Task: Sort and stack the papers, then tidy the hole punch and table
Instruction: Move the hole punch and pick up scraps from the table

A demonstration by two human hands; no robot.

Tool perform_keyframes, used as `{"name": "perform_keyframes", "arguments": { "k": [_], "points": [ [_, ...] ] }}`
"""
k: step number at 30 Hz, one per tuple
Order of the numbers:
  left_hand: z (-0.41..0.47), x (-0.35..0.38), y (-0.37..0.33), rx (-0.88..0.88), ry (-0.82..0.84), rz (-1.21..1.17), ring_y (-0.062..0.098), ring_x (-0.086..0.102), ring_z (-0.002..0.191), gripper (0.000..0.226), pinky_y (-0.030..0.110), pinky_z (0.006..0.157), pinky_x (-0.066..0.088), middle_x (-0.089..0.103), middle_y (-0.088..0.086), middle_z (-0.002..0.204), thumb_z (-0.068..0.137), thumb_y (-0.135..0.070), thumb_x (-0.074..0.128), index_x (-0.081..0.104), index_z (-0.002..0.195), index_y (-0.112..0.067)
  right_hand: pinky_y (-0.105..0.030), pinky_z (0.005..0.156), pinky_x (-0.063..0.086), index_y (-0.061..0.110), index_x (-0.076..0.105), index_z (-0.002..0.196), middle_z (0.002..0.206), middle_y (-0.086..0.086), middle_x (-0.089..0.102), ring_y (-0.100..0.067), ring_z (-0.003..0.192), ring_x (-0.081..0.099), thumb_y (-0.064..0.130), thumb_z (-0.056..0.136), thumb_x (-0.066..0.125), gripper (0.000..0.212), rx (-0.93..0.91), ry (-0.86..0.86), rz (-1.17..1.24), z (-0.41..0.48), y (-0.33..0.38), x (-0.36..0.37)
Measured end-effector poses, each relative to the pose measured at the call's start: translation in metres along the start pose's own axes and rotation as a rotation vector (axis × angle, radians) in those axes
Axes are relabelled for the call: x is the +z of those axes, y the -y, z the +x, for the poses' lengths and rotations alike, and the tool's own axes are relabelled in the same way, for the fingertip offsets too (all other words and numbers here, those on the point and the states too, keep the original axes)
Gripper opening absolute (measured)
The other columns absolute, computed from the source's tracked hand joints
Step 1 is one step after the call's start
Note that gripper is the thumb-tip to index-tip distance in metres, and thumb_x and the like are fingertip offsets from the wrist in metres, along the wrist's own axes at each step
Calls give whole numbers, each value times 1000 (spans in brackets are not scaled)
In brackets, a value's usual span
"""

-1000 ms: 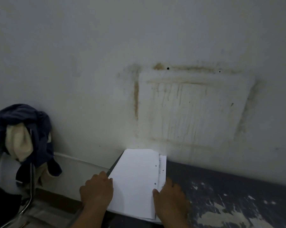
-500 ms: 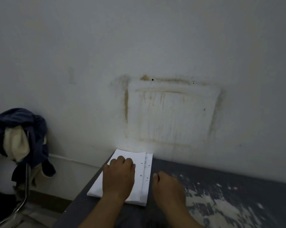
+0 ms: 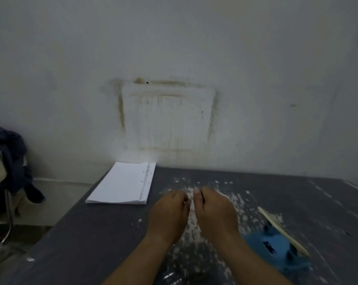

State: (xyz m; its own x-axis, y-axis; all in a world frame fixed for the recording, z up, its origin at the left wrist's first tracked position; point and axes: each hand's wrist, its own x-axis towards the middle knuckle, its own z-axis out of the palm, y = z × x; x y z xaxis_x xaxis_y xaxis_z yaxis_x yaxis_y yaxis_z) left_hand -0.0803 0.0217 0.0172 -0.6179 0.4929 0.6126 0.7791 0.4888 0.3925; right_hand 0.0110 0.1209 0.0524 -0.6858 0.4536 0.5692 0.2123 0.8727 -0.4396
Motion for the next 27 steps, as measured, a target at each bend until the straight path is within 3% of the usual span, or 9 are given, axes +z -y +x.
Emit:
{"name": "perform_keyframes", "arguments": {
  "k": [3,6,11,16,21,27],
  "points": [
    [-25,17,-26,119,173,10,15,59,85,23,34,73,50,63,-7,97,91,-46,50,62,98,-28,-19,44,25,28,46,71,58,10,45,-7,48,41,43,101,34,35,-137,-135,-79,-36,-31,-24],
    [-43,41,-49,195,332,42,14,56,104,42,31,86,48,61,-7,116,88,-57,48,59,119,-30,-28,50,35,19,61,75,66,2,56,-17,54,50,34,96,46,29,-257,-327,-176,-64,-66,-48],
    [-53,79,-83,243,431,43,18,53,120,65,32,99,43,56,-4,135,81,-62,53,53,135,-26,-38,70,41,16,70,86,88,-5,64,-27,80,56,33,88,54,23,-174,-408,-338,-84,-114,-78],
    [-55,100,-109,244,466,79,23,49,126,73,32,103,41,48,2,145,84,-60,54,44,145,-22,-41,84,48,12,69,110,106,-7,66,-29,95,61,38,93,45,39,-47,-281,-282,-89,-144,-90],
    [-56,111,-117,190,515,112,25,53,120,83,38,100,44,51,3,139,76,-71,50,43,144,-24,-42,104,44,25,48,139,139,1,52,-21,126,48,62,93,31,61,128,22,-124,-88,-165,-87],
    [-53,113,-116,160,560,82,21,58,112,79,35,96,48,60,0,128,70,-71,62,55,133,-23,-31,102,40,32,36,149,148,6,43,-17,129,45,43,100,45,51,210,143,21,-91,-177,-86]
  ]
}}
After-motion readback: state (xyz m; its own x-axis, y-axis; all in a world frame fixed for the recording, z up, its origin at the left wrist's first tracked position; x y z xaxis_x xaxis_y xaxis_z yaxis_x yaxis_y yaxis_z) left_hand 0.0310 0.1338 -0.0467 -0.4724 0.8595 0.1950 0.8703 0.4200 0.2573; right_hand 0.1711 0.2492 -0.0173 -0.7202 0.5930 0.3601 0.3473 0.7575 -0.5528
